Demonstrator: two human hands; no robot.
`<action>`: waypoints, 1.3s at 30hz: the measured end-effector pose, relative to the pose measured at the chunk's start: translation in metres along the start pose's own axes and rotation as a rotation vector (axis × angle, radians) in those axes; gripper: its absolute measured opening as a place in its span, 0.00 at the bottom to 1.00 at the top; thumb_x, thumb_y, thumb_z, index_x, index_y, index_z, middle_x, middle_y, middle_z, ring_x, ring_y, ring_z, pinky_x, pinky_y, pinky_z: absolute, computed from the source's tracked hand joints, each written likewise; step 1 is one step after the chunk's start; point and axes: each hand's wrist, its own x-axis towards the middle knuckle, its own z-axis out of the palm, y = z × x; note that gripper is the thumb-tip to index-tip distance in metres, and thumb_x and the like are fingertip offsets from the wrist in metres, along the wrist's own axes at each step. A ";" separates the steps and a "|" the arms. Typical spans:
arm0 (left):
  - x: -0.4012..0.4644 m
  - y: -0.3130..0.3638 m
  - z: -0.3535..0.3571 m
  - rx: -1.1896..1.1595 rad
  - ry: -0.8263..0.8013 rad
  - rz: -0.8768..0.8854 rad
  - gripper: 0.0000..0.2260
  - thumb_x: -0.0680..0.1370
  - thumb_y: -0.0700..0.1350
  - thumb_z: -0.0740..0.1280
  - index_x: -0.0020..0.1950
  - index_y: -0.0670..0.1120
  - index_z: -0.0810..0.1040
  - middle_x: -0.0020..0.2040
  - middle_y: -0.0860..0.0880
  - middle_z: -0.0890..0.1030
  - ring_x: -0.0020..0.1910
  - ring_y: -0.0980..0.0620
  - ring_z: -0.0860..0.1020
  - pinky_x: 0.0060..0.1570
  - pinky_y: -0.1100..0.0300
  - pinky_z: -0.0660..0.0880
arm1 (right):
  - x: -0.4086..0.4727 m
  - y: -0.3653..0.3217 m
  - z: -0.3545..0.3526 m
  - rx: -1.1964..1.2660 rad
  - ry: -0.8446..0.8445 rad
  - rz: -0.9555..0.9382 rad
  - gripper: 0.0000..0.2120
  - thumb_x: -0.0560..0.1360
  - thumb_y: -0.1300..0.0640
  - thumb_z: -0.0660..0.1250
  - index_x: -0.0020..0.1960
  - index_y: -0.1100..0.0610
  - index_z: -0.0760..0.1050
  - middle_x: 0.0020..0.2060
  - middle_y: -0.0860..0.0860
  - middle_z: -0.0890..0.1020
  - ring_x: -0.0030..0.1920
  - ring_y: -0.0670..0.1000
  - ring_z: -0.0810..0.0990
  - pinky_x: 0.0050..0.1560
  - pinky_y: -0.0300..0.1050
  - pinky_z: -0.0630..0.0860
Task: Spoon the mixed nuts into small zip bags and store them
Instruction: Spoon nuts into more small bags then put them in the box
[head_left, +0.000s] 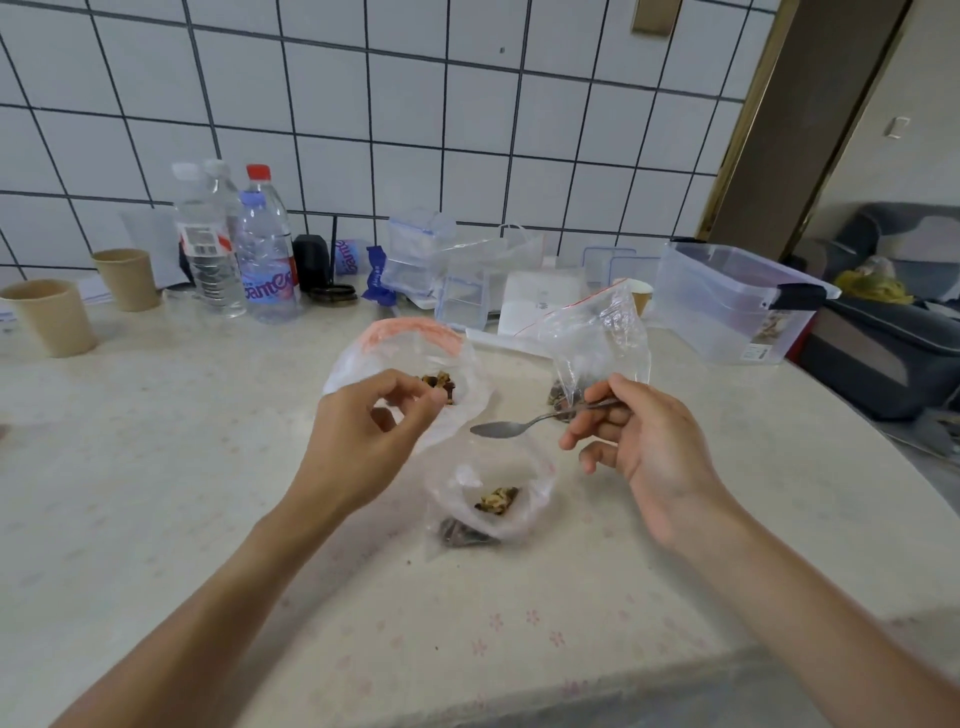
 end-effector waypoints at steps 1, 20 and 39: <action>0.003 0.001 -0.004 0.007 0.064 0.029 0.05 0.79 0.54 0.73 0.45 0.56 0.85 0.42 0.56 0.84 0.32 0.52 0.78 0.36 0.56 0.77 | 0.003 0.000 0.005 0.036 0.007 0.027 0.14 0.84 0.58 0.57 0.45 0.62 0.76 0.30 0.58 0.80 0.32 0.59 0.82 0.26 0.46 0.71; 0.028 -0.056 -0.020 0.257 0.121 -0.288 0.20 0.77 0.65 0.70 0.56 0.50 0.81 0.46 0.53 0.83 0.46 0.49 0.82 0.45 0.53 0.79 | 0.064 0.025 0.082 -0.933 -0.236 -0.333 0.14 0.86 0.54 0.55 0.44 0.47 0.75 0.35 0.42 0.83 0.38 0.45 0.83 0.44 0.50 0.81; 0.022 -0.043 -0.010 0.131 -0.005 -0.334 0.21 0.69 0.38 0.79 0.59 0.48 0.79 0.48 0.51 0.83 0.46 0.50 0.83 0.47 0.49 0.83 | 0.088 0.051 0.083 -0.163 -0.190 0.356 0.14 0.86 0.57 0.60 0.55 0.68 0.76 0.43 0.63 0.87 0.44 0.61 0.89 0.35 0.46 0.84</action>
